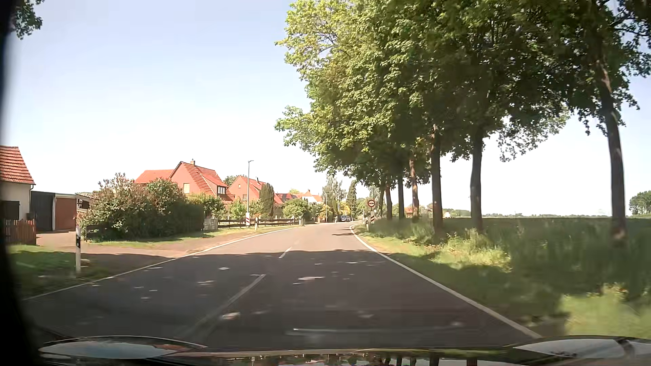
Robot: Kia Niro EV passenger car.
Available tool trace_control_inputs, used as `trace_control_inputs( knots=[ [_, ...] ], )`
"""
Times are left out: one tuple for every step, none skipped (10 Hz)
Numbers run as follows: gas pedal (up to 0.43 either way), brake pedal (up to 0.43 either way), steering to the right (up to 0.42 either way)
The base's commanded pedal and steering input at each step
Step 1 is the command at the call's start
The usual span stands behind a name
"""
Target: Follow the waypoints while adhering to traffic rules and regulations
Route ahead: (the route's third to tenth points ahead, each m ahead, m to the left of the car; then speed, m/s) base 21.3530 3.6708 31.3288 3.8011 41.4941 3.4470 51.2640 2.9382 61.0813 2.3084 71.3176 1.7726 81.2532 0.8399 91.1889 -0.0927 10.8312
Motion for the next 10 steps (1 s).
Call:
trace_control_inputs(
  knots=[
    [0.39, 0.0, -0.04],
    [0.39, 0.0, -0.039],
    [0.39, 0.0, -0.039],
    [0.378, 0.0, -0.037],
    [0.378, 0.0, -0.029],
    [0.358, 0.0, -0.021],
    [0.35, 0.0, -0.013],
    [0.35, 0.0, -0.01],
    [0.331, 0.0, -0.007],
    [0.331, 0.0, -0.003]
  ],
)
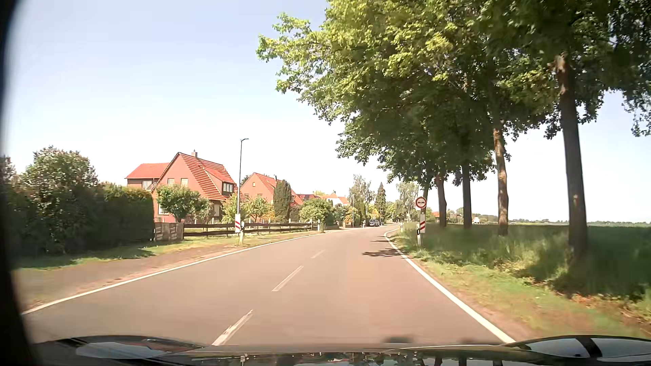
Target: Follow the waypoints while adhering to traffic rules and regulations
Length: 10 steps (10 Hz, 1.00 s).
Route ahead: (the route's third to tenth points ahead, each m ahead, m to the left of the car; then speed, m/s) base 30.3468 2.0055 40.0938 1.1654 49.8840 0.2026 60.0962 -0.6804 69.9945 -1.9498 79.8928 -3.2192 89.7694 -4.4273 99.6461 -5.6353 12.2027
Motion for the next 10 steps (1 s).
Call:
trace_control_inputs(
  knots=[
    [0.311, 0.0, 0.0],
    [0.287, 0.0, 0.002],
    [0.28, 0.0, 0.004],
    [0.26, 0.0, 0.008],
    [0.24, 0.0, 0.01],
    [0.24, 0.0, 0.012],
    [0.24, 0.0, 0.013],
    [0.24, 0.0, 0.014],
    [0.24, 0.0, 0.014],
    [0.24, 0.0, 0.014]
  ],
)
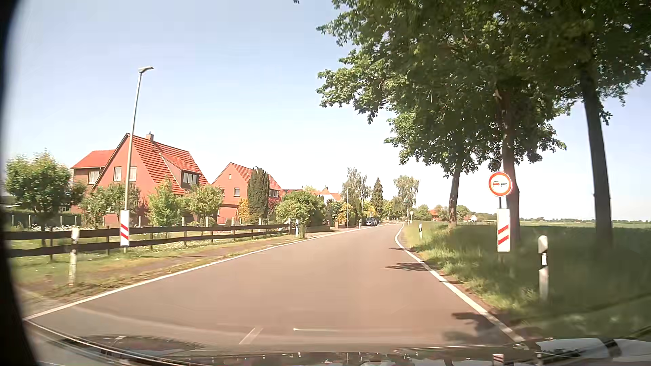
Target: Follow the waypoints while adhering to traffic rules and regulations
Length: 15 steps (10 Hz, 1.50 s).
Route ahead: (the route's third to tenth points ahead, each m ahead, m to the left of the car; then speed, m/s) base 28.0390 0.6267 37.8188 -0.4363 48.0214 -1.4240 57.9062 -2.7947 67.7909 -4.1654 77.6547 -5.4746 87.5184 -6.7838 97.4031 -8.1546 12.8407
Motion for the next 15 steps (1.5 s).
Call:
trace_control_inputs(
  knots=[
    [0.24, 0.0, 0.014],
    [0.24, 0.0, 0.014],
    [0.24, 0.0, 0.017],
    [0.24, 0.0, 0.023],
    [0.24, 0.0, 0.027],
    [0.24, 0.0, 0.03],
    [0.24, 0.0, 0.03],
    [0.228, 0.0, 0.03],
    [0.22, 0.0, 0.03],
    [0.197, 0.0, 0.03],
    [0.189, 0.0, 0.029],
    [0.189, 0.0, 0.029],
    [0.189, 0.0, 0.027],
    [0.169, 0.0, 0.021],
    [0.169, 0.0, 0.016]
  ],
)
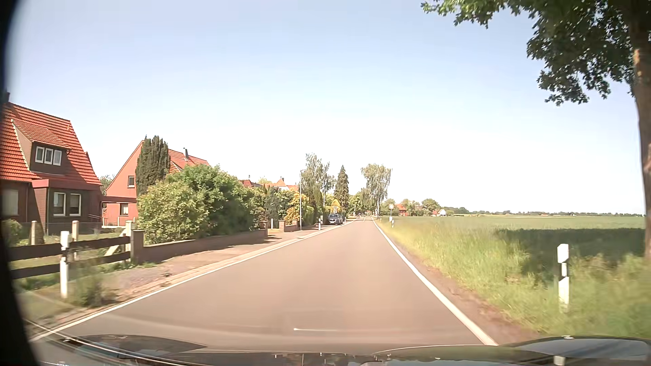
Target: Follow the waypoints while adhering to traffic rules and regulations
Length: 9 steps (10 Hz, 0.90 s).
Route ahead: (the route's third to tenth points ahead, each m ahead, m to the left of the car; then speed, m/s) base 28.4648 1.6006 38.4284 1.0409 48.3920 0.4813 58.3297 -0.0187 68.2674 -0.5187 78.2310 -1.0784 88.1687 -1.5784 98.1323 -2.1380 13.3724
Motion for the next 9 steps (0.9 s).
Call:
trace_control_inputs(
  knots=[
    [0.169, 0.0, 0.015],
    [0.169, 0.0, 0.014],
    [0.169, 0.0, 0.013],
    [0.157, 0.0, 0.013],
    [0.157, 0.0, 0.012],
    [0.157, 0.0, 0.012],
    [0.157, 0.0, 0.011],
    [0.157, 0.0, 0.01],
    [0.157, 0.0, 0.009]
  ],
)
